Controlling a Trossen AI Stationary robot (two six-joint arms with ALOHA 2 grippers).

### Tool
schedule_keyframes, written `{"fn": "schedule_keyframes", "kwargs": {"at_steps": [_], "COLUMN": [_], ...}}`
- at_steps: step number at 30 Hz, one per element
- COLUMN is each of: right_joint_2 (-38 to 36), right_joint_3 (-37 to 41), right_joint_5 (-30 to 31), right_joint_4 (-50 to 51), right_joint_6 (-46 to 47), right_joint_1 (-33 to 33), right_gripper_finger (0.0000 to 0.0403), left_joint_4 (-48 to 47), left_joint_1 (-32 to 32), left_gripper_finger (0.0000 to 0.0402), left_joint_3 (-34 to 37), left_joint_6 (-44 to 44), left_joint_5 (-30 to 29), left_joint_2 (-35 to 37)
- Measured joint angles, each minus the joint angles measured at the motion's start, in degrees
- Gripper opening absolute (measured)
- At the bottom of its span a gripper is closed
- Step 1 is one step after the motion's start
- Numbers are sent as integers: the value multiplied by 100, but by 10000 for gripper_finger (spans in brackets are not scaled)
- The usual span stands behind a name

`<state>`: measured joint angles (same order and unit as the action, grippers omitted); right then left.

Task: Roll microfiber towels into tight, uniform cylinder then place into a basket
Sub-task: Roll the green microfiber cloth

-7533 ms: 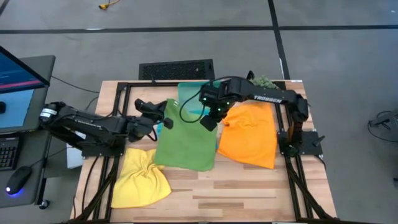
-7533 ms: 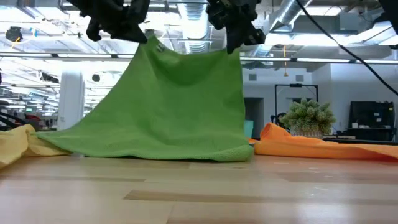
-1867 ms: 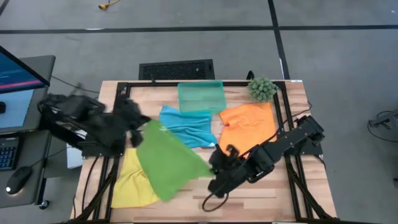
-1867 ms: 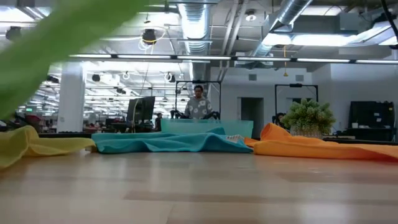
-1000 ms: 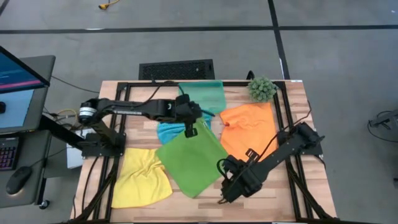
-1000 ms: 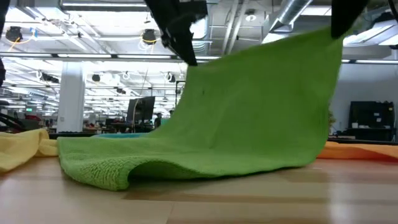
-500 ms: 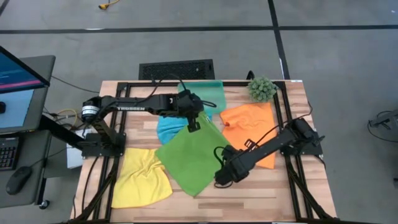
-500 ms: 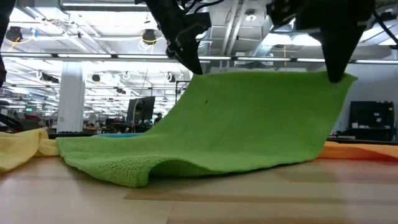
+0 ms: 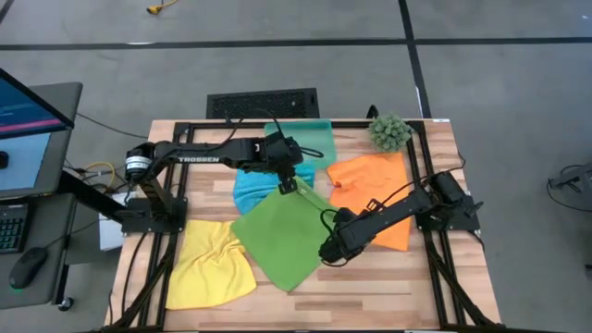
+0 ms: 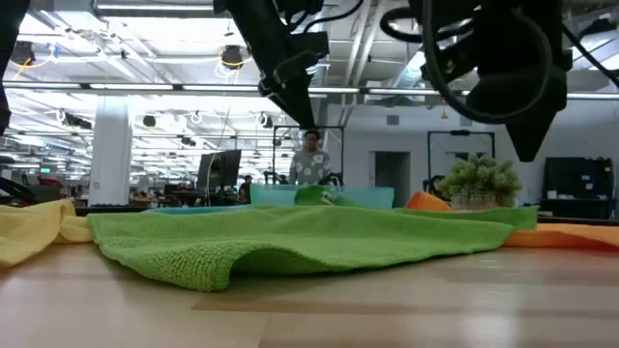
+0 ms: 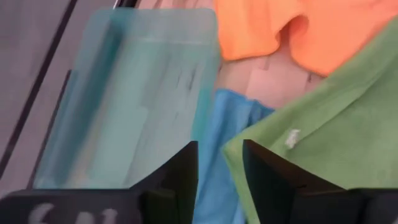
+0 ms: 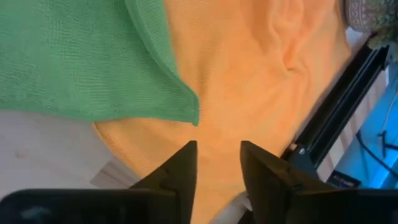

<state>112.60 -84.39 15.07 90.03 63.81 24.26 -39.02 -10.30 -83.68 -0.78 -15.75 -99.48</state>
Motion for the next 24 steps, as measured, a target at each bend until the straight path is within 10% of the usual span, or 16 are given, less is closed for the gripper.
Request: {"fn": "schedule_keyframes", "kwargs": {"at_steps": [11,24], "right_joint_2": [-290,-1728], "right_joint_3": [194,1806], "right_joint_5": [36,660], "right_joint_4": [-17,-1393], "right_joint_6": [-978,23], "right_joint_1": [361,805], "right_gripper_finger": [158,114], "left_joint_4": [-1631,218], "left_joint_1": [705,2602], "left_gripper_finger": [133,133], "left_joint_3": [145,2076], "left_joint_6": [-70,713], "left_joint_5": [984,772], "left_joint_2": [32,708]}}
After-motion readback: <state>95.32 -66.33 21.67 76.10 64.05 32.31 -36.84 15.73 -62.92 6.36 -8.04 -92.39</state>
